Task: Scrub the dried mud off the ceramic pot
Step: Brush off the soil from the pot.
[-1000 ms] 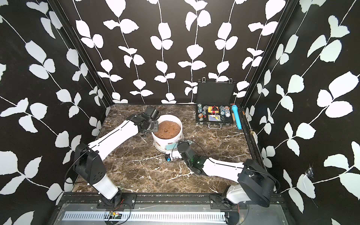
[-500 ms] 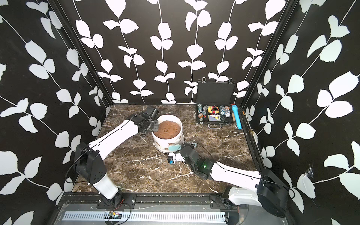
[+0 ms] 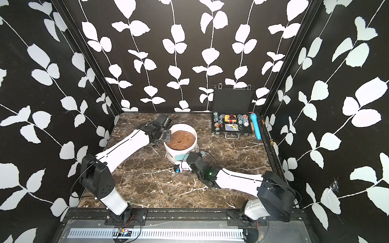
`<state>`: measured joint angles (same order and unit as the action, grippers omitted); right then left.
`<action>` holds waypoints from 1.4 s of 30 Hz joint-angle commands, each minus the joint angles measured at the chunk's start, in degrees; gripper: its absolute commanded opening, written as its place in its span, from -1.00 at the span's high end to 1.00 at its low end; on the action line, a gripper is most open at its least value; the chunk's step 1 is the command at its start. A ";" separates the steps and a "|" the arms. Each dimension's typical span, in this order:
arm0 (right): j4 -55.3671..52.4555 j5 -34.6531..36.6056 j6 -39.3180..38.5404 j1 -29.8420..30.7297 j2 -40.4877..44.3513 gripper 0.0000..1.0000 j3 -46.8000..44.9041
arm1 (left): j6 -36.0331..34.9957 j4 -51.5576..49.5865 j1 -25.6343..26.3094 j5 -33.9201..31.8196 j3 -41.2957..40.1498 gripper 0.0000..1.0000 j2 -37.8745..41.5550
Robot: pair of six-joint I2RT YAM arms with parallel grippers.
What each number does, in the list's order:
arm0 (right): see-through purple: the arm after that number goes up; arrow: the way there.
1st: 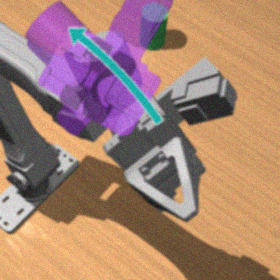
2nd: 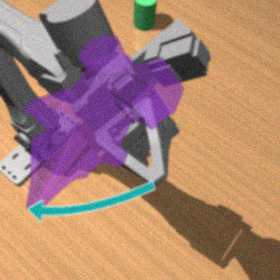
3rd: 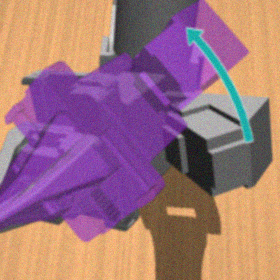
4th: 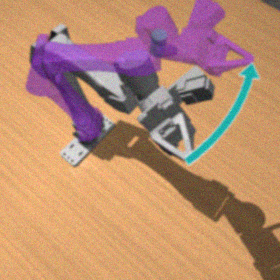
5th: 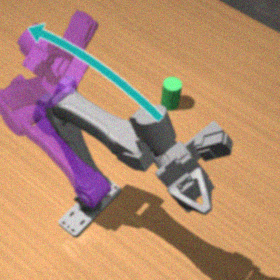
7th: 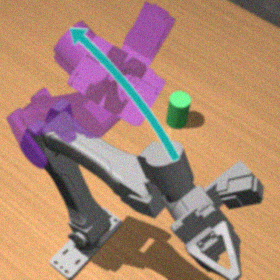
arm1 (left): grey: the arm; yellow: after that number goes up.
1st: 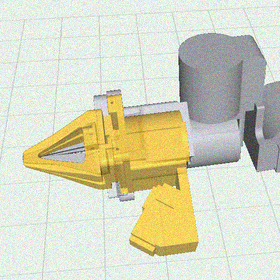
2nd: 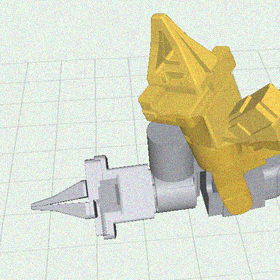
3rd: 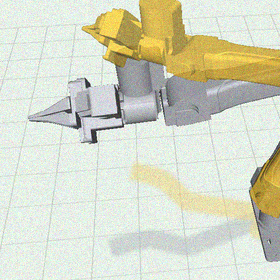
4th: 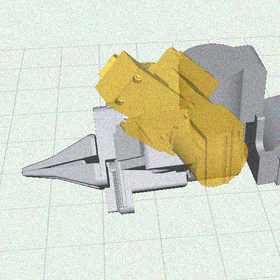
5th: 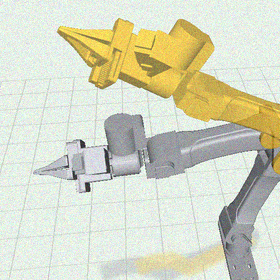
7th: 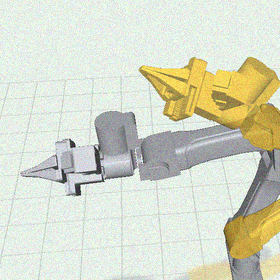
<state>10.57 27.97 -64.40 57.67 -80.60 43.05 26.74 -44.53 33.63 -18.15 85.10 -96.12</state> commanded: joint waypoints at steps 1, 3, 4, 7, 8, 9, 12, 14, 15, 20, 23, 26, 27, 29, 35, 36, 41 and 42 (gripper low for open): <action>-1.86 3.71 3.38 -2.47 2.39 1.00 -0.45 | -2.34 -0.06 0.04 2.21 -0.11 1.00 -0.73; -6.10 4.02 4.61 -2.73 3.76 1.00 -0.88 | -2.45 0.05 0.04 2.20 -0.12 1.00 -0.79; -7.47 4.18 4.87 -2.74 4.01 1.00 -1.28 | -2.47 0.06 0.01 2.24 -0.03 1.00 -0.90; -9.06 6.01 6.03 -2.78 4.88 1.00 -3.32 | -2.47 -0.10 -0.02 2.32 0.11 1.00 -1.09; -9.55 6.42 6.55 -2.88 5.41 1.00 -3.80 | -2.60 -0.11 -0.02 2.33 0.15 1.00 -1.03; -11.10 6.92 7.61 -2.92 6.22 1.00 -4.01 | -2.77 -0.29 -0.05 2.12 0.07 1.00 -0.88; -14.59 7.60 9.91 -2.94 7.95 1.00 -4.02 | -3.09 -0.42 -0.19 1.89 -0.01 1.00 -0.57; -16.46 7.81 10.53 -2.87 9.21 1.00 -3.81 | -3.18 -0.52 -0.23 2.09 -0.02 1.00 -0.53; -17.27 7.39 10.60 -2.58 9.78 1.00 -3.54 | -3.20 -0.45 -0.18 2.15 -0.02 1.00 -0.52; -14.61 2.12 8.79 0.76 11.07 1.00 -2.33 | -2.61 0.21 -0.25 3.25 0.07 1.00 -0.93; -12.76 -0.77 8.96 3.26 6.98 1.00 0.45 | -2.20 0.47 -0.26 3.80 -0.06 1.00 -1.04; -9.06 -1.37 8.79 4.44 1.32 1.00 2.84 | -1.99 0.50 -0.24 3.76 -0.49 1.00 -0.88; -7.44 -1.01 8.72 4.42 -0.38 1.00 3.54 | -2.00 0.56 -0.21 3.81 -0.54 1.00 -0.85; -6.62 0.41 8.39 4.40 -3.61 1.00 5.76 | -1.98 0.59 -0.23 3.89 -0.55 1.00 -0.89; -8.15 1.85 10.25 4.94 -10.31 1.00 9.65 | -1.12 0.49 -0.31 3.99 -0.44 1.00 -1.33; -8.14 2.25 10.93 4.96 -10.59 1.00 9.36 | -1.08 0.55 -0.26 4.11 -0.41 1.00 -1.40; -8.42 8.53 14.03 4.66 -15.54 1.00 10.69 | -1.16 0.67 -0.22 4.53 -0.44 1.00 -1.89; -9.13 9.32 14.91 4.38 -16.32 1.00 11.39 | -1.35 0.66 -0.23 4.64 -0.50 1.00 -1.96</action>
<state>0.64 32.45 -52.75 62.22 -95.00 52.27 26.04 -44.03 33.26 -17.41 85.10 -96.31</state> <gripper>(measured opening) 0.213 0.099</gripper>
